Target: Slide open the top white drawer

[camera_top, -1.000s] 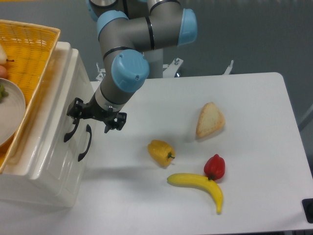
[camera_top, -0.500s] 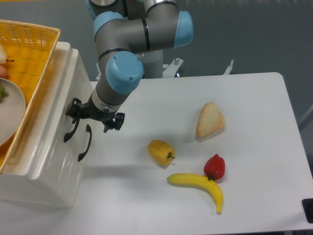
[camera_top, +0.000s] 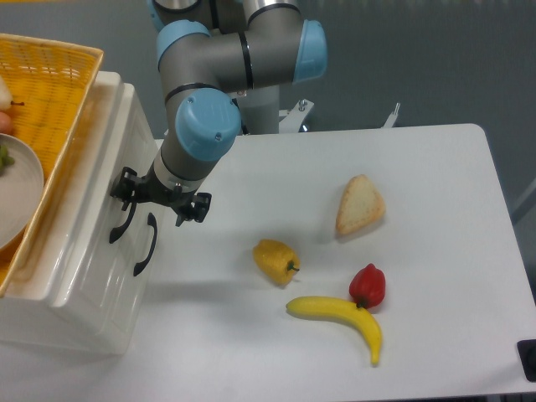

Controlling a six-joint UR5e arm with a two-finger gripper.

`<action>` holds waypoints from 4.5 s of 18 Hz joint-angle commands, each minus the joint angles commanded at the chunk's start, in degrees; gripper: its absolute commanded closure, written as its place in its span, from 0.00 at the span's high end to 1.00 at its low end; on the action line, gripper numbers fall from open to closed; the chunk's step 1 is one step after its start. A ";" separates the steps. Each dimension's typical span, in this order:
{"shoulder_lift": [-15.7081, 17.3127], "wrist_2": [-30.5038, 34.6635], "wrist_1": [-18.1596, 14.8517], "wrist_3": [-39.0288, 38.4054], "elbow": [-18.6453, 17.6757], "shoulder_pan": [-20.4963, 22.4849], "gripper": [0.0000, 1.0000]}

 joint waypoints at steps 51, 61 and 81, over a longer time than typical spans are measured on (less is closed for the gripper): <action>-0.88 3.25 0.53 3.34 0.70 1.67 1.00; -0.88 6.42 0.26 4.31 1.05 1.85 1.00; -1.93 7.38 -0.26 7.38 2.11 6.42 1.00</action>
